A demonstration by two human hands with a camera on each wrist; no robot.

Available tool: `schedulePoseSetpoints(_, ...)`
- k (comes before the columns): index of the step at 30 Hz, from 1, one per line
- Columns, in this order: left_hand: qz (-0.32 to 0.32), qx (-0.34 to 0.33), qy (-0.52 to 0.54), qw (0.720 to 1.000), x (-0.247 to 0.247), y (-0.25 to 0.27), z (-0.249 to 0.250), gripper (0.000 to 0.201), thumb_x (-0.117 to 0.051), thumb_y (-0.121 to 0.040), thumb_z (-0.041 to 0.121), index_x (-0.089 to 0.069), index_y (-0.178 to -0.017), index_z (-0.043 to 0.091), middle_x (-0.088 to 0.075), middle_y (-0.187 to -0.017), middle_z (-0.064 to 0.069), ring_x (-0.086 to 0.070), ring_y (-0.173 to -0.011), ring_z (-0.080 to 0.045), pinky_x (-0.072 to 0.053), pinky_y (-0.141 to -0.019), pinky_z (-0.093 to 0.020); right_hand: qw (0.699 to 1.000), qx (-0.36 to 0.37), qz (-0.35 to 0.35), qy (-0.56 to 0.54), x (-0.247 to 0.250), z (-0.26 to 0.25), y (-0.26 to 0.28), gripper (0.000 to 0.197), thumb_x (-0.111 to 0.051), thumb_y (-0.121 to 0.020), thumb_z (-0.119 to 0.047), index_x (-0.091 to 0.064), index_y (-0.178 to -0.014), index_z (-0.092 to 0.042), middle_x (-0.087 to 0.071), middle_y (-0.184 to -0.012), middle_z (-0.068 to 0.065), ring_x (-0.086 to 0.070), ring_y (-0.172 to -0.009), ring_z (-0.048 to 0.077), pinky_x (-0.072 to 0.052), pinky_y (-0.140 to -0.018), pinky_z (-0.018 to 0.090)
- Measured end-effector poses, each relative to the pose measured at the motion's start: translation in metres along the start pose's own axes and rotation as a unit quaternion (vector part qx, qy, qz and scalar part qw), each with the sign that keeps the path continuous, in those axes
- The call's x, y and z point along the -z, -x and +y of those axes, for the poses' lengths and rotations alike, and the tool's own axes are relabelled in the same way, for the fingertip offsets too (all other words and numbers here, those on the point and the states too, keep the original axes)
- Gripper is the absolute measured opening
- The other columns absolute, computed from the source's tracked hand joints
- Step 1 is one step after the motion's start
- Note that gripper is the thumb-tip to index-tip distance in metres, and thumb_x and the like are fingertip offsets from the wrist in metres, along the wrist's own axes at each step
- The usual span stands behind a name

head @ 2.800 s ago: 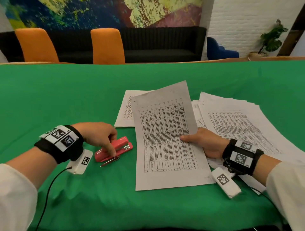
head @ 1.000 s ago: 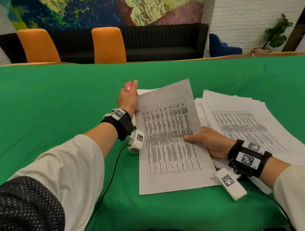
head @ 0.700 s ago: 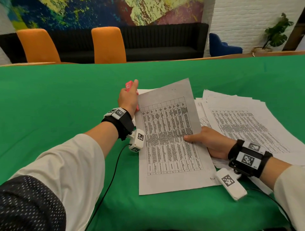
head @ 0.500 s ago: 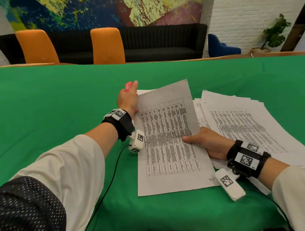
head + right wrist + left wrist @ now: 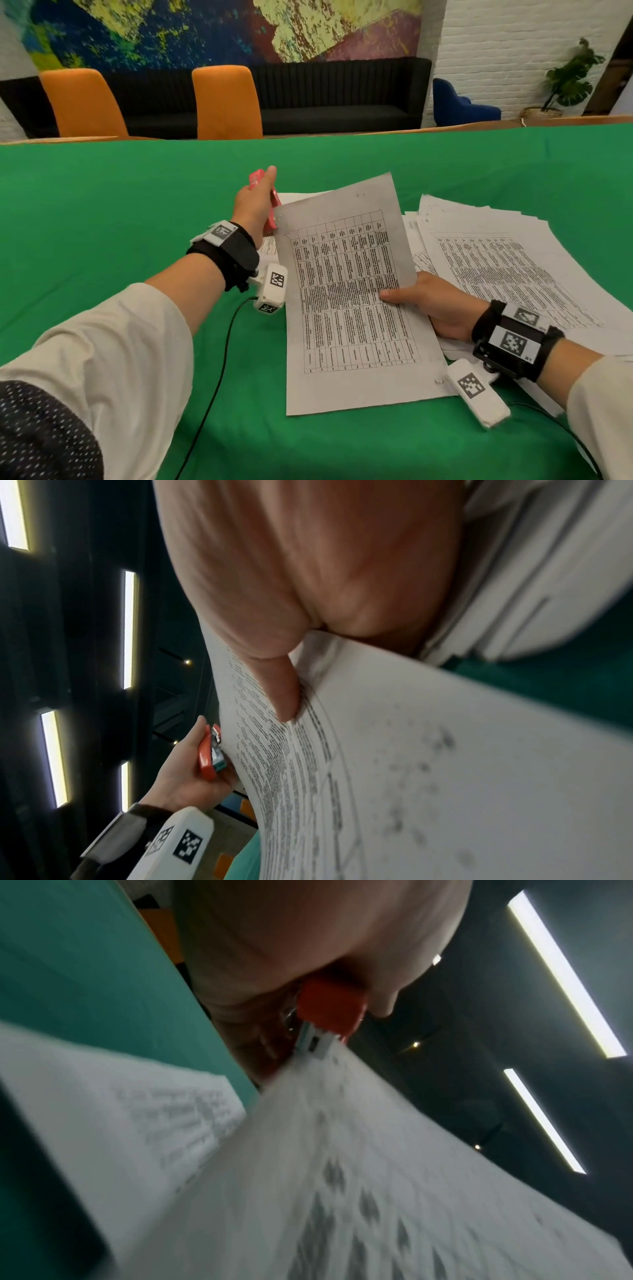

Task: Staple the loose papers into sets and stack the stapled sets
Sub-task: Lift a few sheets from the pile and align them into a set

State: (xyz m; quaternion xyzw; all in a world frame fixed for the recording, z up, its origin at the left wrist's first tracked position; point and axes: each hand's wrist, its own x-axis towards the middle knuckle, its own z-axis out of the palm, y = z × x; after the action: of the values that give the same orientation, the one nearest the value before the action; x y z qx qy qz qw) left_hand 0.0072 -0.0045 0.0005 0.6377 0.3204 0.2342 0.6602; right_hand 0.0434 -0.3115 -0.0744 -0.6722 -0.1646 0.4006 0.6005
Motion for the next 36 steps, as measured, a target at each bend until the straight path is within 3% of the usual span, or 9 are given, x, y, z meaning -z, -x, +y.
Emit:
schedulePoseSetpoints(6, -0.064, 0.019, -0.174, 0.982, 0.058, 0.039, 0.01, 0.023, -0.064, -0.103, 0.031, -0.054, -0.09, 0.015, -0.055, -0.077, -0.001, -0.054, -0.063, -0.016, -0.045, -0.057, -0.029, 1.0, 0.0, -0.003, -0.014, 0.002, 0.0, 0.0, 0.031, -0.061, -0.101, -0.008, -0.062, -0.132, -0.005, -0.074, -0.122, 0.02, -0.072, -0.112, 0.04, -0.055, -0.101, 0.056)
schedulePoseSetpoints(11, -0.214, -0.052, -0.45, 0.865, 0.089, 0.068, -0.027, 0.008, -0.066, -0.101, 0.021, -0.065, -0.099, 0.014, -0.062, -0.074, -0.001, -0.057, -0.05, -0.008, -0.043, -0.042, -0.02, 0.998, 0.005, 0.014, -0.062, 0.008, -0.01, -0.001, 0.037, -0.06, -0.099, -0.012, -0.059, -0.135, -0.002, -0.073, -0.123, 0.022, -0.073, -0.111, 0.039, -0.057, -0.098, 0.056)
schedulePoseSetpoints(16, -0.297, -0.091, -0.593, 0.743, 0.094, 0.062, -0.066, 0.042, -0.067, -0.085, 0.047, -0.067, -0.123, 0.029, -0.065, -0.129, -0.001, -0.064, -0.111, -0.02, -0.053, -0.101, -0.039, 0.994, 0.06, 0.022, -0.083, 0.009, -0.048, 0.006, 0.037, -0.058, -0.096, -0.011, -0.062, -0.132, -0.004, -0.073, -0.124, 0.019, -0.074, -0.107, 0.033, -0.064, -0.085, 0.045)
schedulePoseSetpoints(17, -0.299, -0.101, -0.564, 0.763, 0.091, 0.058, -0.064, 0.05, -0.064, -0.086, 0.055, -0.065, -0.131, 0.033, -0.063, -0.139, 0.004, -0.063, -0.118, -0.015, -0.05, -0.108, -0.039, 0.994, 0.07, 0.023, -0.083, 0.01, -0.056, 0.005, 0.036, -0.057, -0.098, -0.011, -0.061, -0.134, -0.005, -0.072, -0.126, 0.018, -0.074, -0.11, 0.034, -0.064, -0.087, 0.046)
schedulePoseSetpoints(19, -0.274, -0.097, -0.398, 0.87, 0.084, 0.056, -0.05, 0.046, -0.06, -0.099, 0.054, -0.063, -0.139, 0.03, -0.06, -0.144, 0.011, -0.06, -0.125, -0.01, -0.044, -0.114, -0.04, 0.993, 0.088, 0.022, -0.078, 0.011, -0.073, 0.001, 0.034, -0.054, -0.102, -0.009, -0.06, -0.136, -0.008, -0.073, -0.127, 0.016, -0.073, -0.111, 0.033, -0.064, -0.086, 0.046)
schedulePoseSetpoints(21, -0.266, -0.04, -0.133, 0.954, 0.075, 0.054, -0.03, 0.04, -0.051, -0.107, 0.043, -0.066, -0.136, 0.02, -0.067, -0.138, -0.001, -0.066, -0.119, -0.019, -0.049, -0.108, -0.045, 0.991, 0.105, 0.025, -0.073, 0.008, -0.093, -0.006, 0.033, -0.052, -0.104, -0.008, -0.06, -0.136, -0.01, -0.074, -0.124, 0.014, -0.075, -0.108, 0.03, -0.064, -0.083, 0.044)
schedulePoseSetpoints(24, -0.273, -0.005, 0.042, 0.961, 0.058, 0.054, -0.011, 0.039, -0.049, -0.109, 0.037, -0.066, -0.134, 0.012, -0.073, -0.126, -0.006, -0.071, -0.109, -0.024, -0.057, -0.094, -0.045, 0.99, 0.121, 0.03, -0.069, 0.001, -0.122, -0.026, 0.032, -0.052, -0.105, -0.007, -0.061, -0.135, -0.012, -0.075, -0.124, 0.011, -0.074, -0.11, 0.029, -0.063, -0.088, 0.048)
schedulePoseSetpoints(29, -0.138, -0.07, -0.041, 0.987, 0.03, 0.026, -0.008, 0.032, -0.054, -0.099, -0.009, -0.066, -0.123, 0.009, -0.075, -0.123, -0.009, -0.073, -0.109, -0.03, -0.06, -0.094, -0.046, 0.989, 0.123, 0.061, -0.058, -0.013, -0.152, -0.068, 0.031, -0.058, -0.103, -0.01, -0.061, -0.134, -0.009, -0.076, -0.122, 0.012, -0.075, -0.108, 0.03, -0.063, -0.087, 0.048)
schedulePoseSetpoints(36, -0.087, 0.01, -0.207, 0.974, 0.042, -0.044, -0.012, 0.028, -0.059, -0.098, -0.008, -0.062, -0.126, -0.007, -0.067, -0.131, -0.024, -0.066, -0.116, -0.044, -0.053, -0.105, -0.054, 0.981, 0.008, 0.114, 0.154, -0.023, -0.124, -0.109, 0.032, -0.071, -0.094, -0.003, -0.062, -0.124, 0.005, -0.077, -0.108, 0.015, -0.077, -0.094, 0.031, -0.066, -0.066, 0.038)
